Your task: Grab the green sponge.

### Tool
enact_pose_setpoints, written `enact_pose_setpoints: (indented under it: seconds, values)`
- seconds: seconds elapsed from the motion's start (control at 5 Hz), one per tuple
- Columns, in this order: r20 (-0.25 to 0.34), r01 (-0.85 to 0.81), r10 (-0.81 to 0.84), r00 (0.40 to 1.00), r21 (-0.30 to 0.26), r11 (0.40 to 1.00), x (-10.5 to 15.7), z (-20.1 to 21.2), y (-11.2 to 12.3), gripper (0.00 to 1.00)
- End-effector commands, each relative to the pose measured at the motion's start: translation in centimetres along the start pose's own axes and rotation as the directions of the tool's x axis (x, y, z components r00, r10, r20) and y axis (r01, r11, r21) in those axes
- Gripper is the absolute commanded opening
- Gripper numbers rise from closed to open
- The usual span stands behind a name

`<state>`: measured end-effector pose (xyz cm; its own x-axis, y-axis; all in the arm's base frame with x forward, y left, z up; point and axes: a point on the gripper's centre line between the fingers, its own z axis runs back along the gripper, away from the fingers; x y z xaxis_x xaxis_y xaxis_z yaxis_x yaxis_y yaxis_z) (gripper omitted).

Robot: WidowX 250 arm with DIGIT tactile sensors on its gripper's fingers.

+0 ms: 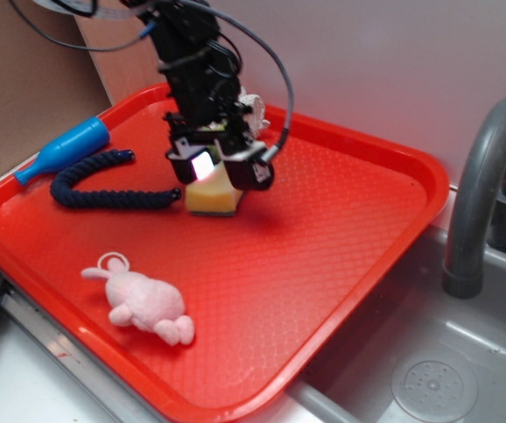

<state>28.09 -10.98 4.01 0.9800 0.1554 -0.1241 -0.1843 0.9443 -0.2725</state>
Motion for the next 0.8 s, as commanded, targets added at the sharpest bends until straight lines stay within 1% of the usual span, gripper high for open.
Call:
enact_pose_setpoints:
  seconds: [0.0,0.2,0.4,0.6]
  values:
    - [0.042,0.07,-0.076,0.996,0.142,0.987,-0.9,0.1,-1.9,0.0]
    - [0.063,0.105,-0.117,0.991,0.164,0.981,-2.6,4.0,-1.8,0.0]
    - [0.093,0.125,-0.148,0.985,0.218,0.968,-4.8,9.2,-0.6,0.0]
    - [0.112,0.102,-0.127,0.985,0.206,0.973,-7.3,14.4,0.5,0.0]
